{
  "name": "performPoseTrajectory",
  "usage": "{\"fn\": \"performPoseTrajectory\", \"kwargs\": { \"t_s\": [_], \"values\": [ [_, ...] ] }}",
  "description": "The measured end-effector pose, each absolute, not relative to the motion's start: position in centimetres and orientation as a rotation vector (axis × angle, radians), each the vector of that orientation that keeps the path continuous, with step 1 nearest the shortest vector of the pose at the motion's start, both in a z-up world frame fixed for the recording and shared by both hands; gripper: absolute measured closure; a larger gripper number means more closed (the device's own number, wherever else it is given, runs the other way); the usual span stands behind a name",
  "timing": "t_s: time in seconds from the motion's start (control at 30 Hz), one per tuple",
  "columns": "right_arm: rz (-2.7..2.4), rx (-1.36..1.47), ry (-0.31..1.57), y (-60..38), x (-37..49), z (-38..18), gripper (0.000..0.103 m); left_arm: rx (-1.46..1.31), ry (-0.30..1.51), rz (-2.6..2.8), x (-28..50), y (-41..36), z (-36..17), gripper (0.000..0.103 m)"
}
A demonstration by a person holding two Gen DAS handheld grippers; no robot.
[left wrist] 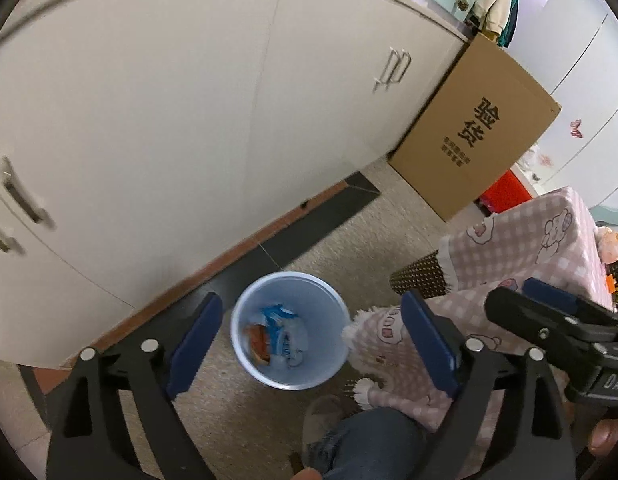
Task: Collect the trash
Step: 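Carry the red paper bag to the blue bin and release it, then return both tools to the table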
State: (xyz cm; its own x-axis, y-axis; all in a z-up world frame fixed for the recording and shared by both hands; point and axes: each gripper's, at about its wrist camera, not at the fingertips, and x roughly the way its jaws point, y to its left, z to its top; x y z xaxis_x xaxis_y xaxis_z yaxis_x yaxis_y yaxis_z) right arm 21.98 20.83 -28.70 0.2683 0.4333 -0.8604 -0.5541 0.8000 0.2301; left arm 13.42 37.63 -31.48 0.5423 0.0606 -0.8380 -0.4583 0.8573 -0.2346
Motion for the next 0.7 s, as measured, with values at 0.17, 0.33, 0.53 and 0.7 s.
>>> {"fn": "performPoseTrajectory", "kwargs": {
  "t_s": [0.17, 0.33, 0.53, 0.7],
  "values": [
    [0.703, -0.114, 1.033, 19.6, 21.1, -25.1, 0.006, -0.393, 0.899, 0.340, 12.2, 35.9, -27.6, 0.012],
    [0.716, -0.068, 0.940, 17.0, 20.1, -21.1, 0.006, -0.361, 0.821, 0.347, 11.2, 34.1, -23.2, 0.012],
    [0.677, -0.004, 0.849, 11.9, 19.0, -17.3, 0.006, -0.294, 0.743, 0.309, 10.8, 30.4, -18.5, 0.012],
    [0.636, 0.038, 0.792, 7.4, 18.1, -15.0, 0.006, -0.236, 0.683, 0.256, 10.7, 25.9, -15.5, 0.011]
  ]
}}
